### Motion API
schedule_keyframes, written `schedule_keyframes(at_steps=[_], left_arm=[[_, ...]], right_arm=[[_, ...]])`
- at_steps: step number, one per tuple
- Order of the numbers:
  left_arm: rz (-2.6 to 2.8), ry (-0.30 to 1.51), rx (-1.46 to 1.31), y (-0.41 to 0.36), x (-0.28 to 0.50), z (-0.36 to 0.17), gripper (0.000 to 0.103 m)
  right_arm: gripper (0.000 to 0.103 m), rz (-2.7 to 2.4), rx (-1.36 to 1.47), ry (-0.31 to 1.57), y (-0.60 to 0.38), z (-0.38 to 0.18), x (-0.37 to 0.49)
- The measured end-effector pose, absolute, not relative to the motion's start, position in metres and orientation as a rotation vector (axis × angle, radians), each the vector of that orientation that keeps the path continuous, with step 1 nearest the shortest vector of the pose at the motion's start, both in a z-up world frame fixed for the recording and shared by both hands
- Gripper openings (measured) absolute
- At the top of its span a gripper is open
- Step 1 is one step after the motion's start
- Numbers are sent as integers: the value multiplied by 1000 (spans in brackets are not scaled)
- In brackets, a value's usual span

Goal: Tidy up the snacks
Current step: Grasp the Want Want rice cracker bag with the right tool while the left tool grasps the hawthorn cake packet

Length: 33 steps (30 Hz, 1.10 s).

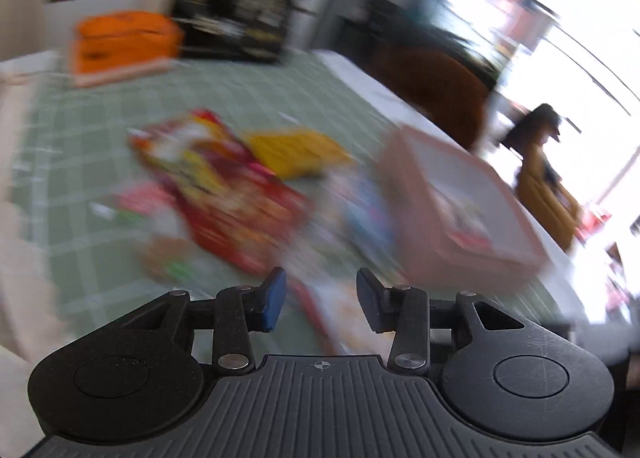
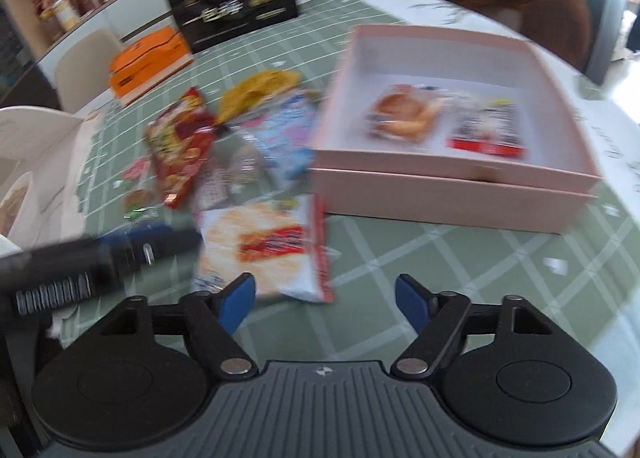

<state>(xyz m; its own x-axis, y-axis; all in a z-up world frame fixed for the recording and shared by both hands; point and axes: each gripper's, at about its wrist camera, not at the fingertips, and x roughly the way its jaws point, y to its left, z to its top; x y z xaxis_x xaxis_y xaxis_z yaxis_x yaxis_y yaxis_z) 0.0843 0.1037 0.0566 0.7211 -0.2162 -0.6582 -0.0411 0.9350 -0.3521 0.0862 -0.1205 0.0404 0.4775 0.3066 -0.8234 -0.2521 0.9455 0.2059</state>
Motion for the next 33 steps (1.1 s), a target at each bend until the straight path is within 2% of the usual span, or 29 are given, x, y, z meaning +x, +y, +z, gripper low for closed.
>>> schedule_keyframes(at_steps=[4,7,10,12,14,16,19,21,23,27,31,33], left_arm=[[79,747,-352,139,106,51,45],[159,776,-349,157,123,42,45],[139,822,-338,158,134,33,45],[136,828,-279,149,137,27,45],[133,825,-213,142,134,26,45],[136,823,-188,139,130,25,45],[113,827,-190,140,125,25,41],[92,827,-204,139,118,26,36],[75,833,-219,137,109,27,17],[26,841,-216,120,89,26,17],[-42,855,-206,97,70,27,17],[-79,866,-233,88,63,27,17]], right_arm=[[80,348,71,1075,-86,26,106],[89,328,39,1101,-68,18,115],[90,327,-11,1091,-58,15,116],[88,330,-29,1084,-58,15,114],[80,336,-48,1081,-64,18,109],[79,348,-63,1081,-72,21,101],[78,332,-101,1068,-88,24,86],[78,315,-114,1060,-100,25,78],[78,298,-118,1057,-114,25,70],[79,287,-110,1054,-137,24,61],[87,259,-80,1051,-155,19,55],[87,250,-28,1044,-165,17,52]])
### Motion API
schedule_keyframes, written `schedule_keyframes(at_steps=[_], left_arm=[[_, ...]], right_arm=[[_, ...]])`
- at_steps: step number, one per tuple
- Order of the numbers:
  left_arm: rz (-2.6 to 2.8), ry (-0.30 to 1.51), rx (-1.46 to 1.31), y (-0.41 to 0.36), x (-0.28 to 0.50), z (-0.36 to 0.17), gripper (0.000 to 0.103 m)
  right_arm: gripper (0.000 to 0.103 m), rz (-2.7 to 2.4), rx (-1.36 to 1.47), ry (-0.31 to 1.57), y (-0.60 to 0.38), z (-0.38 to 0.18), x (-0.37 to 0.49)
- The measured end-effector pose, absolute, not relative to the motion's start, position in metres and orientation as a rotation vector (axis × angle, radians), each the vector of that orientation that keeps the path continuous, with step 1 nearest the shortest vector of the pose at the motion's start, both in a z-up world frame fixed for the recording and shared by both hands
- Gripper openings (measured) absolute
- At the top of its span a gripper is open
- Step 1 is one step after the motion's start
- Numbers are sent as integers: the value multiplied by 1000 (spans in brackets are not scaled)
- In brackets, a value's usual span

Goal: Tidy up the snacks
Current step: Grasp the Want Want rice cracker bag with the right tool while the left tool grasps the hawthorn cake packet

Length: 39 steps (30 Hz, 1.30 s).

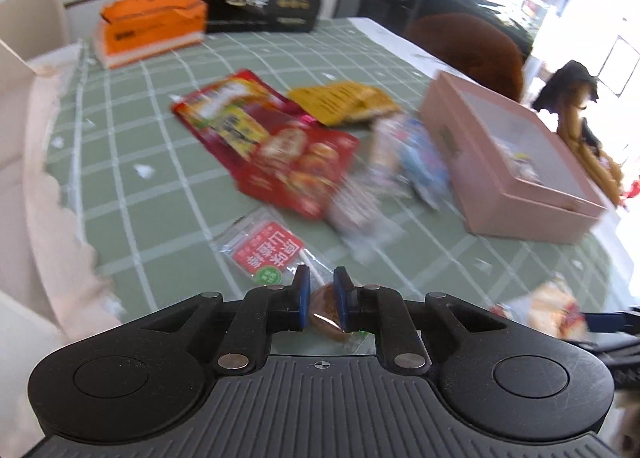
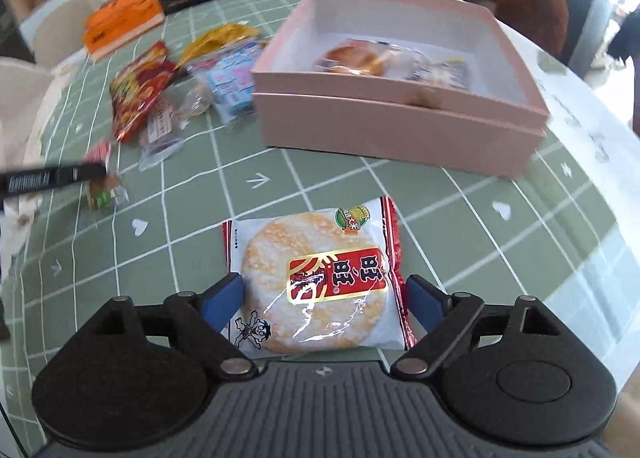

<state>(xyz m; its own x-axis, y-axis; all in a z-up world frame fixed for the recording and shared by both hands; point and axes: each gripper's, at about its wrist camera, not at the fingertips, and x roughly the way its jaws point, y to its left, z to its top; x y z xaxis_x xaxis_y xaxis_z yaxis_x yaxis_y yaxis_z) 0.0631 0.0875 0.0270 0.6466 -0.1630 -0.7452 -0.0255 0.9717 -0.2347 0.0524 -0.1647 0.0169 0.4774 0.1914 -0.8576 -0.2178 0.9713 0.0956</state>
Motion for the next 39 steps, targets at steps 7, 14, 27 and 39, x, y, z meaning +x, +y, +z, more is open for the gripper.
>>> schedule_keyframes(at_steps=[7,14,27,39], left_arm=[[-260,917,-292,51,40,25,17],[-292,934,-256,30,22,22,17],[-231,934,-367,55,21,15,16],[-205,969,-437,58,30,18,21]], right_arm=[[87,231,32,1062,-179,16,49],[87,222,-18,1048,-167,17,48],[83,349,-145,1032,-172,20,29],[90,220,-5,1079,-221,21,28]])
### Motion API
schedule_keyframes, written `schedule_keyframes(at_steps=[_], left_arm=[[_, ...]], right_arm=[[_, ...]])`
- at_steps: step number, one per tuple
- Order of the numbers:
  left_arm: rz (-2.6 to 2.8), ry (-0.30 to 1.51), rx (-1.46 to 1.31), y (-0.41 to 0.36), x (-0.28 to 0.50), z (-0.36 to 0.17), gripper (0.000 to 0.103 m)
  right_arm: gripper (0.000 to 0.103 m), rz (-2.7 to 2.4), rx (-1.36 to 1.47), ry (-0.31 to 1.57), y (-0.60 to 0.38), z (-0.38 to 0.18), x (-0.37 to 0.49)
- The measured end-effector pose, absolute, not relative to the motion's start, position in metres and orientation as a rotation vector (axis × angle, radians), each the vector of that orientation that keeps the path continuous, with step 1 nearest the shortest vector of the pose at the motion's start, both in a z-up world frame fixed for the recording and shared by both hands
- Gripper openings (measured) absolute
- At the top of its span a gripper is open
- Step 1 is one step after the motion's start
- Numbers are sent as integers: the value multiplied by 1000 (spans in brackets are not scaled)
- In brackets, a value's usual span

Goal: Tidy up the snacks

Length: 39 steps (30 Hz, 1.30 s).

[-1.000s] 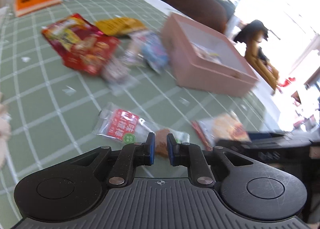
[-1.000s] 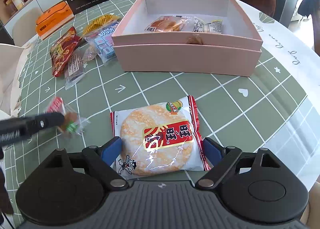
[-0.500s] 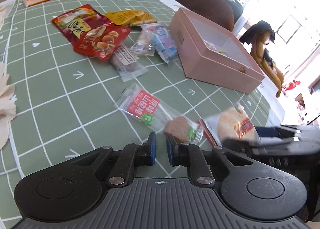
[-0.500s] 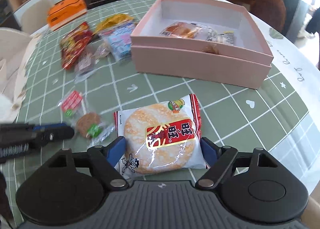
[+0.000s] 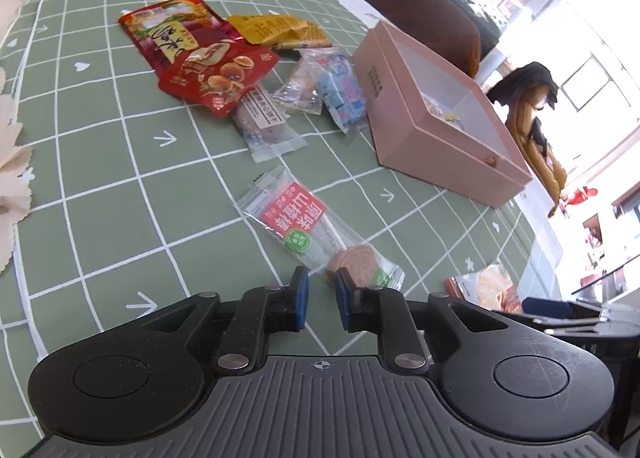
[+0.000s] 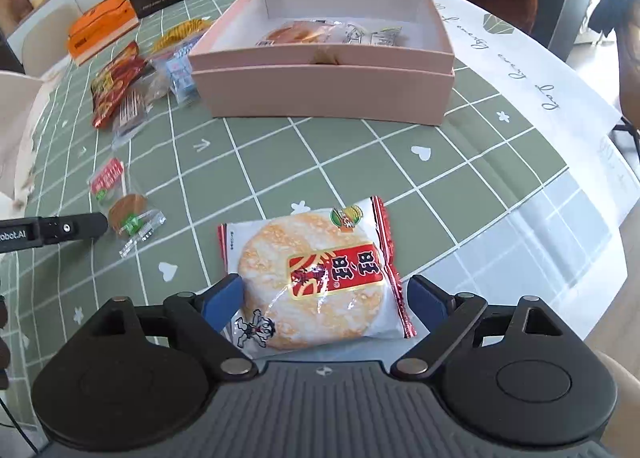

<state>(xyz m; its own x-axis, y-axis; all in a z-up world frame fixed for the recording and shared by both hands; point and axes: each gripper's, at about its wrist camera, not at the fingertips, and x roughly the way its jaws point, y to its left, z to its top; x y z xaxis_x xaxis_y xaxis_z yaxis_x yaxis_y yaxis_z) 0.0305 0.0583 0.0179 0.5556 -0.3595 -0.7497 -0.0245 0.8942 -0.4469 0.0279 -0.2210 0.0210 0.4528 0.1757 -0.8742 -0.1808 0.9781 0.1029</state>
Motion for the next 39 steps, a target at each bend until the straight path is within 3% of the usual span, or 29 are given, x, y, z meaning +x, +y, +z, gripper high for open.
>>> schedule_keyframes(at_steps=[11,18,32,36,39], left_arm=[[-217,991,-296,18,80,22,28],[-350,971,-116,-7,61,23,32],[-370,936,92,-31,27,30,33],[-356,925,102,-28,28,29,43],[-322,921,93,-20,31,28,55]], right_arm=[[90,290,-13,1048,-185,18,27],[90,282,-165,970,-177,14,10],[90,221,-23,990,-230,30,7],[90,198,80,1100,-240,25,15],[90,198,225,1132,-244,25,21]])
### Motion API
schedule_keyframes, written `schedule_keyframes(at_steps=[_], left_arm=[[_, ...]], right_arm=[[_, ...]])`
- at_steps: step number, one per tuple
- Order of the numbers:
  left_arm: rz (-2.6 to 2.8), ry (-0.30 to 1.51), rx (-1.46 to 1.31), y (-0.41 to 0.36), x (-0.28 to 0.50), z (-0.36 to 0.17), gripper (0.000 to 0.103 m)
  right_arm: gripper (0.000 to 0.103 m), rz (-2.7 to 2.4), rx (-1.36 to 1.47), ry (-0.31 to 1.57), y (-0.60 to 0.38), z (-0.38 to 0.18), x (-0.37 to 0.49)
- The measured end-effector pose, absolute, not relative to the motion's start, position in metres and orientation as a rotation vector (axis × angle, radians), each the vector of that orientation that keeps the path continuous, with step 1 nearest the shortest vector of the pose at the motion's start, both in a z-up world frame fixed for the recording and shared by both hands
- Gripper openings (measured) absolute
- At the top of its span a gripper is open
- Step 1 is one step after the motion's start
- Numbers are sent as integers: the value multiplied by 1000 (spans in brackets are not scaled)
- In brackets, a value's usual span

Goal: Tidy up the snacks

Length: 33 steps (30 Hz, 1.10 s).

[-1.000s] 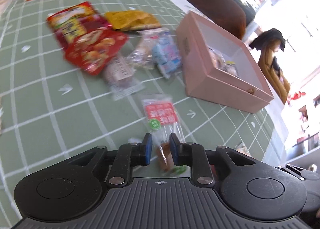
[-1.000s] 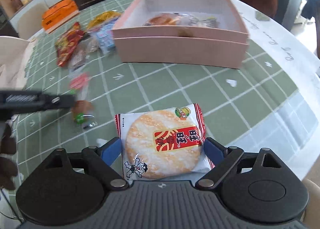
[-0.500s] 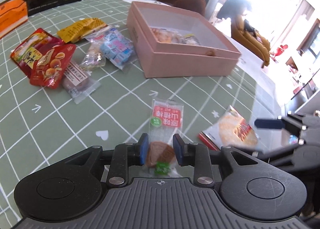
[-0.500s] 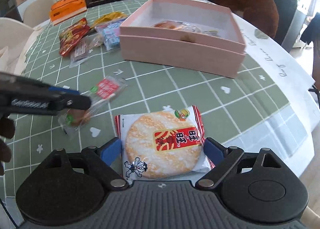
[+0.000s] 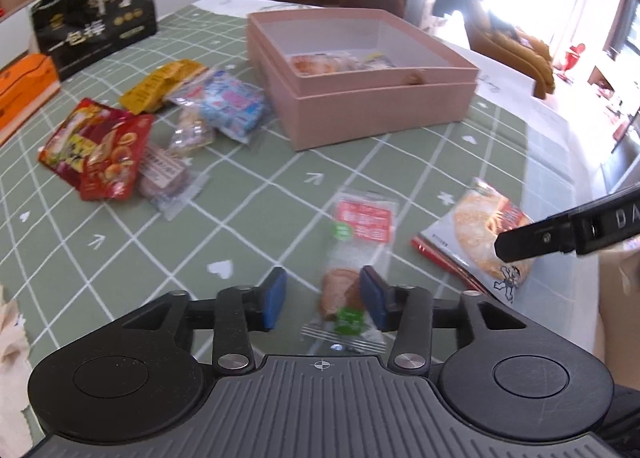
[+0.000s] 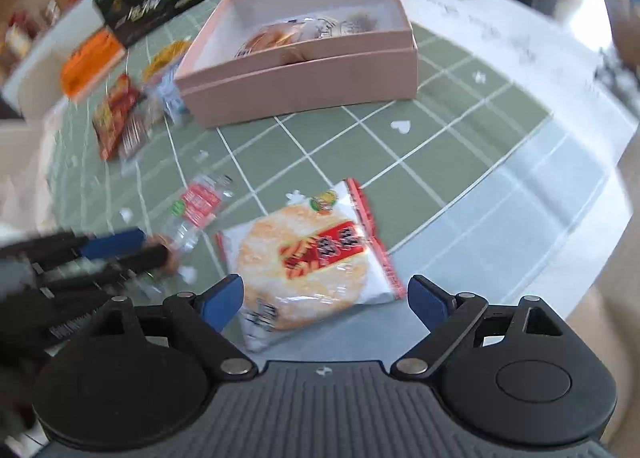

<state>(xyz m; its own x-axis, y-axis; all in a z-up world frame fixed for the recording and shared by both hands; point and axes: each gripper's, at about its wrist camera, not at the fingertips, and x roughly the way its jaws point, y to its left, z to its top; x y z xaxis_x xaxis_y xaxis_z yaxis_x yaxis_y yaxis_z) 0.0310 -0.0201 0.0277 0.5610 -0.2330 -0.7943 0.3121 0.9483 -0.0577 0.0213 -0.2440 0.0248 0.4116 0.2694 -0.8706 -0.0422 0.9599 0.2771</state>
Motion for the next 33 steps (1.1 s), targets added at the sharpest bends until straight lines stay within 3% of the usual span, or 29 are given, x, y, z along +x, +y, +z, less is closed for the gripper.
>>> schedule_keyframes(at_steps=[5,18,21,23,26,33], left_arm=[[-314,918,59,-10,32,26,57],[-348,929,11,-9,32,23,57],[-349,930,3,-8,32,23,57],[-352,933,-10,-6,33,22,57],[-341,934,-21,-4,35,22,57],[-356,944,-50,-2,38,23,52]], right_arm=[[90,154,291,1153,-229,20,42],[92,24,78,1069,-183,7,107],[85,32,60,1057,-185,9,105],[72,77,17,1048,-184,11,98],[61,164,-62,1034,-182,13,81],[60,279,-129,1010,-194,15,39]])
